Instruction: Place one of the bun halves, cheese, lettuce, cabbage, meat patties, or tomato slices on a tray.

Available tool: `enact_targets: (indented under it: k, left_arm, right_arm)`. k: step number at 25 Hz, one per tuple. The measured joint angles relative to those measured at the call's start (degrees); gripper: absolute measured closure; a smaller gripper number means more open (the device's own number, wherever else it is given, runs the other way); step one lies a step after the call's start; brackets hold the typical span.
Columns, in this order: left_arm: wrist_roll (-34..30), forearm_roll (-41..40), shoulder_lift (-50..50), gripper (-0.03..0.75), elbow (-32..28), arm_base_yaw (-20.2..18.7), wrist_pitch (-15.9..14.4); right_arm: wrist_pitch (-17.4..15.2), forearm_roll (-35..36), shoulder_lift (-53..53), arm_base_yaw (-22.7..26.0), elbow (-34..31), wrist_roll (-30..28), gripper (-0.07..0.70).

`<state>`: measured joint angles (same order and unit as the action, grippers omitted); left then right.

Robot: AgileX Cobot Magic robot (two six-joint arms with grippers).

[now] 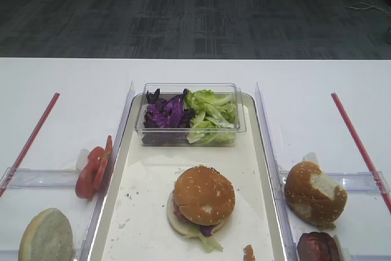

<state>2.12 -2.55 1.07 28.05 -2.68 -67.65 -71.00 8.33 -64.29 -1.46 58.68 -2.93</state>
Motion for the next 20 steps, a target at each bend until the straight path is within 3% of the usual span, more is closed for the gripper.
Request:
enact_targets:
  k: [9,20]
  left_arm:
    - [0.0,0.0,0.0,0.293,0.0,0.0,0.0]
    - [0.0,0.0,0.0,0.293,0.0,0.0,0.0]
  right_arm:
    - [-0.6,0.1,18.2,0.0,-10.5,-3.7,0.272]
    - [-1.5,-0.4,37.0,0.0,-12.2,-4.5,0.272]
